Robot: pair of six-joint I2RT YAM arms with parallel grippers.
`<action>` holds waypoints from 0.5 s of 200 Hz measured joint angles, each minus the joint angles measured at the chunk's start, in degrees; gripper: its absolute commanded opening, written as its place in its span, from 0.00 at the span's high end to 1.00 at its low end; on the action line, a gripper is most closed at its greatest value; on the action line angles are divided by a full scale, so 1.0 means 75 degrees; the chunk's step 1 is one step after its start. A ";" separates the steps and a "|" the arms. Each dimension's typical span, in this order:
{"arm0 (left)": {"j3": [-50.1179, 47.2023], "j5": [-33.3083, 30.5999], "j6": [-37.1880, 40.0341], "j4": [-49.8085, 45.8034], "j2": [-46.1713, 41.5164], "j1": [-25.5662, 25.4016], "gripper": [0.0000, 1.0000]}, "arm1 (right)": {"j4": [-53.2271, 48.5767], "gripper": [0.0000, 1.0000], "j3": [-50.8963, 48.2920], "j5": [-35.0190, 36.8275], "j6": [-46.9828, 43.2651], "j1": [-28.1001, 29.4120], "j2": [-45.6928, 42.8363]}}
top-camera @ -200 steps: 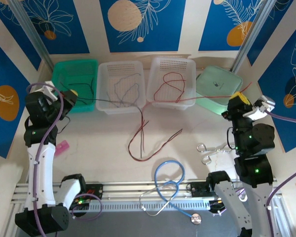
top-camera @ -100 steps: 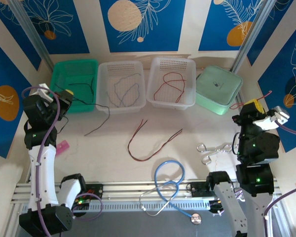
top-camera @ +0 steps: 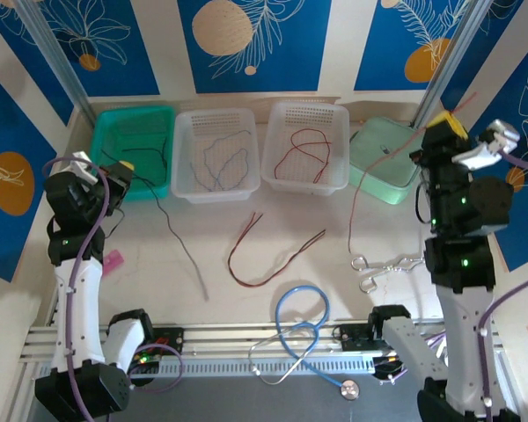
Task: Untangle the cables
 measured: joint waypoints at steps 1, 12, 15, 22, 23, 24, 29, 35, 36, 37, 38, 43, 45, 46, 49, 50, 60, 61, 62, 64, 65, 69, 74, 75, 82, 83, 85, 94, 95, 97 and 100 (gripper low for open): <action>-0.0009 0.0000 0.0000 0.0000 -0.0003 0.0000 1.00 | 0.0050 1.00 0.0047 -0.0044 0.0023 0.0006 0.0067; -0.0102 0.0017 -0.0032 0.0038 -0.0052 0.0000 1.00 | 0.0291 1.00 0.0376 -0.0312 0.0172 0.0070 0.0519; -0.0122 0.0017 -0.0047 0.0044 -0.0067 0.0000 1.00 | 0.0373 1.00 0.0493 -0.0382 0.0192 0.0099 0.0664; -0.0169 0.0029 -0.0076 0.0058 -0.0111 0.0000 1.00 | 0.0501 1.00 0.0752 -0.0513 0.0242 0.0181 0.0991; -0.0172 0.0032 -0.0079 0.0061 -0.0114 0.0000 1.00 | 0.0516 1.00 0.0781 -0.0522 0.0242 0.0189 0.1029; -0.0184 0.0038 -0.0082 0.0076 -0.0122 0.0000 1.00 | 0.0527 1.00 0.0807 -0.0530 0.0245 0.0198 0.1061; -0.0219 0.0047 -0.0085 0.0099 -0.0157 0.0000 1.00 | 0.0632 1.00 0.1014 -0.0606 0.0256 0.0259 0.1285; -0.0254 0.0052 -0.0093 0.0111 -0.0198 0.0000 1.00 | 0.0723 1.00 0.1309 -0.0705 0.0268 0.0347 0.1620; -0.0262 0.0061 -0.0099 0.0117 -0.0207 0.0000 1.00 | 0.0729 1.00 0.1341 -0.0717 0.0268 0.0358 0.1664; -0.0265 0.0064 -0.0108 0.0119 -0.0213 0.0000 1.00 | 0.0734 1.00 0.1376 -0.0726 0.0271 0.0370 0.1702; -0.0271 0.0064 -0.0114 0.0125 -0.0216 0.0000 1.00 | 0.0755 1.00 0.1443 -0.0746 0.0274 0.0391 0.1769; -0.0303 0.0079 -0.0122 0.0143 -0.0248 0.0000 1.00 | 0.0857 1.00 0.1673 -0.0822 0.0268 0.0458 0.2031; -0.0321 0.0079 -0.0137 0.0157 -0.0259 0.0000 1.00 | 0.0866 1.00 0.1740 -0.0839 0.0271 0.0478 0.2095; -0.0323 0.0079 -0.0137 0.0157 -0.0262 0.0000 1.00 | 0.0889 1.00 0.1804 -0.0863 0.0271 0.0493 0.2154; -0.0347 0.0085 -0.0140 0.0169 -0.0286 0.0000 1.00 | 0.0935 1.00 0.1929 -0.0909 0.0268 0.0527 0.2299; -0.0353 0.0085 -0.0140 0.0172 -0.0291 0.0000 1.00 | 0.0944 1.00 0.1996 -0.0927 0.0268 0.0548 0.2369; -0.0428 0.0108 -0.0169 0.0184 -0.0350 0.0000 1.00 | 0.1070 1.00 0.2489 -0.1046 0.0239 0.0685 0.2833; -0.0440 0.0111 -0.0172 0.0187 -0.0358 0.0000 1.00 | 0.1084 1.00 0.2524 -0.1055 0.0230 0.0697 0.2871; -0.0446 0.0111 -0.0172 0.0189 -0.0361 0.0000 1.00 | 0.1093 1.00 0.2562 -0.1061 0.0224 0.0708 0.2911; -0.0463 0.0111 -0.0181 0.0195 -0.0376 0.0000 1.00 | 0.1105 1.00 0.2664 -0.1084 0.0210 0.0740 0.3002; -0.0469 0.0114 -0.0189 0.0195 -0.0379 0.0000 1.00 | 0.1128 1.00 0.2736 -0.1093 0.0207 0.0755 0.3060; -0.0510 0.0125 -0.0201 0.0204 -0.0405 0.0000 1.00 | 0.1189 1.00 0.2903 -0.1134 0.0172 0.0801 0.3226; -0.0548 0.0125 -0.0224 0.0210 -0.0434 0.0000 1.00 | 0.1265 1.00 0.3139 -0.1163 0.0143 0.0863 0.3436; -0.0560 0.0131 -0.0221 0.0210 -0.0443 0.0000 1.00 | 0.1285 1.00 0.3203 -0.1172 0.0122 0.0880 0.3503; -0.0612 0.0131 -0.0239 0.0219 -0.0472 0.0000 1.00 | 0.1364 1.00 0.3529 -0.1215 0.0050 0.0950 0.3789; -0.0615 0.0134 -0.0245 0.0219 -0.0475 0.0000 1.00 | 0.1367 1.00 0.3561 -0.1221 0.0038 0.0956 0.3818; -0.0629 0.0134 -0.0256 0.0219 -0.0484 0.0000 1.00 | 0.1381 1.00 0.3654 -0.1239 0.0032 0.0973 0.3891; -0.0673 0.0134 -0.0277 0.0221 -0.0507 0.0000 1.00 | 0.1448 1.00 0.4077 -0.1306 -0.0079 0.1035 0.4252; -0.0679 0.0134 -0.0277 0.0221 -0.0507 0.0000 1.00 | 0.1454 1.00 0.4112 -0.1306 -0.0090 0.1037 0.4284; -0.0685 0.0137 -0.0280 0.0224 -0.0510 0.0000 1.00 | 0.1454 1.00 0.4214 -0.1332 -0.0108 0.1052 0.4371; -0.0697 0.0137 -0.0280 0.0227 -0.0510 0.0000 1.00 | 0.1469 1.00 0.4348 -0.1338 -0.0140 0.1061 0.4473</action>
